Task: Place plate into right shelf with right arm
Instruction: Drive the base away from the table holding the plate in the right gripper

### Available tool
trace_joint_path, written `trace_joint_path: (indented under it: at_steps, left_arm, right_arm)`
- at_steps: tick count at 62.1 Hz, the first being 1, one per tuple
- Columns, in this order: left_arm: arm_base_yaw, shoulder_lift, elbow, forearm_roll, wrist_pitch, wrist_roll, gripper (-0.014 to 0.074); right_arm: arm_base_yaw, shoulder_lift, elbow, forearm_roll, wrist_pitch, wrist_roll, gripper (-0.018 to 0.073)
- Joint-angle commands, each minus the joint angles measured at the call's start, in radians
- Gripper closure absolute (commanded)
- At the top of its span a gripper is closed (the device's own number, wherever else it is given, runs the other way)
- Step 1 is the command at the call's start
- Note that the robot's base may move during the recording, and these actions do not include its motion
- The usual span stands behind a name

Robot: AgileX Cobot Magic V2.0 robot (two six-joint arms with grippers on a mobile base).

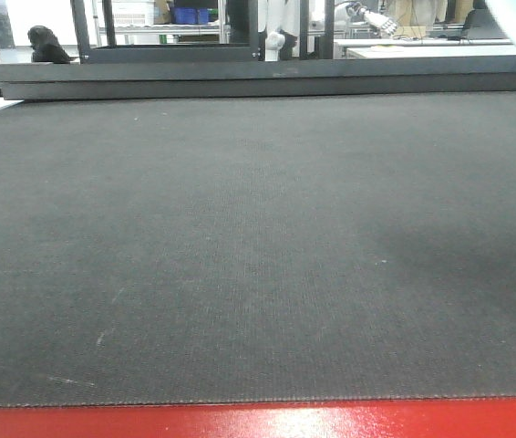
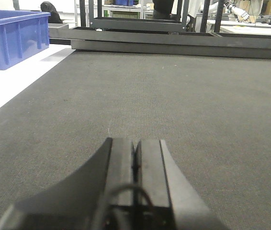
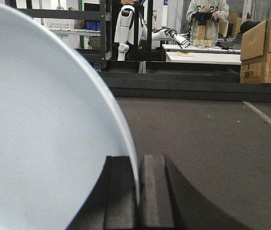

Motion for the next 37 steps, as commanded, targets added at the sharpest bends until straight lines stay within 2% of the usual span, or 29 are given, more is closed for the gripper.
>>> trace_joint_path:
  at_steps: [1,37]
  left_arm:
    - [-0.002,-0.01,0.01,-0.008,-0.09,-0.007,0.0724]
    - [-0.002,-0.01,0.01,-0.008,-0.09,-0.007,0.0724]
  right_arm:
    - [-0.007,0.007,-0.028,0.008,-0.101,-0.007,0.0505]
    - [-0.007,0.007,-0.028,0.008,-0.101,-0.007,0.0505]
